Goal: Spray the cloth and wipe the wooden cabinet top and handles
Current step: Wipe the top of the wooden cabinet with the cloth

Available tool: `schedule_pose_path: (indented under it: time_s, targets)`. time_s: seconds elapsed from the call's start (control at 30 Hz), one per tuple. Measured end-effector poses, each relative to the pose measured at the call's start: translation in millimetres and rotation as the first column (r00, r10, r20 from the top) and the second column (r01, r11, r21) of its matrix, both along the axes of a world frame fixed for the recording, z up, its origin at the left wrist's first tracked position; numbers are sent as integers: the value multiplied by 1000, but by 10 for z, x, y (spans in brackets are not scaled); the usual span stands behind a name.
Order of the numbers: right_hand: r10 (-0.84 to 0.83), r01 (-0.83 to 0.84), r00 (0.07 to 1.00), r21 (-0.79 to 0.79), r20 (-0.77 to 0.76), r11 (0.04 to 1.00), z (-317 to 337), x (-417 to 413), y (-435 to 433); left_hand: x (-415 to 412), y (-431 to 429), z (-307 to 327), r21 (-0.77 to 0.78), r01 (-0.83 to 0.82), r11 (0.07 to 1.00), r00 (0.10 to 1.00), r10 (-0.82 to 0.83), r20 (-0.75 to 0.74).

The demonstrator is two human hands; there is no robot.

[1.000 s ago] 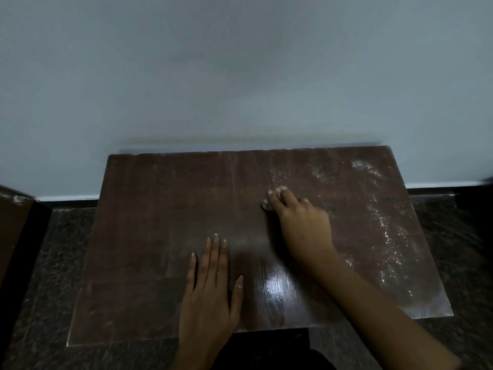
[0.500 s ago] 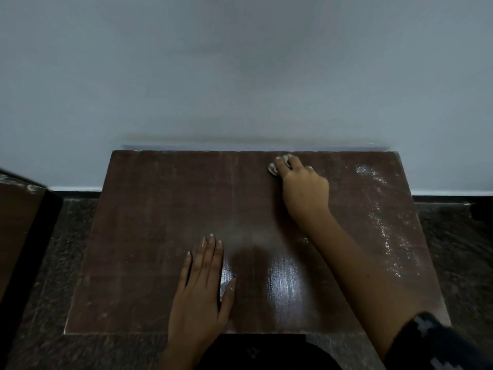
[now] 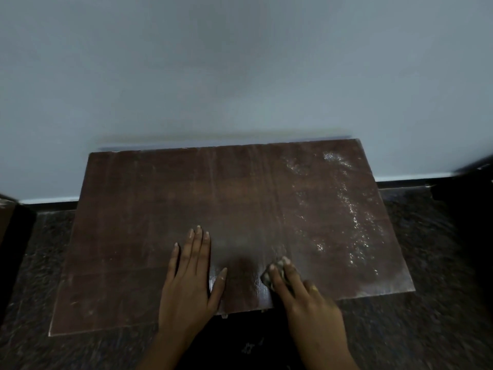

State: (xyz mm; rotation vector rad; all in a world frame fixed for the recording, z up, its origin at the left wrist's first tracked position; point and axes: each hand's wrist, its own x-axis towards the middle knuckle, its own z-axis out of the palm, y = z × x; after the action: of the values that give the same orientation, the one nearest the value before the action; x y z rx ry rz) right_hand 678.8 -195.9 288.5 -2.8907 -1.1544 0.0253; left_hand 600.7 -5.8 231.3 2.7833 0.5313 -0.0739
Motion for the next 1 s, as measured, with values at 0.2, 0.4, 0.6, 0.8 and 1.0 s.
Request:
schedule_pose_path:
  time_s: [0.2,0.4,0.6,0.8,1.0]
  targets:
    - [32,-34,998,44,52,998,-31,-250,-337,-58,-71,21,31,296,955,955,-297,24]
    - [-7,7,999,-4,50,1000,25,80,-176,64,-182,25,35,431,902,903,-431,-10]
    - [-78,69,995,-145,-57,987,63,707,321,122,-197,0,30,429,903,903,-428,-35]
    - [-40,39,999,-102,-6,994,-77,1509,883,121,-192,-24,32,429,903,903,-428,-18]
    - [-79,79,997,-83,-2,993,-46,2129,1249,128,-189,-3,16,427,904,904,-427,-3]
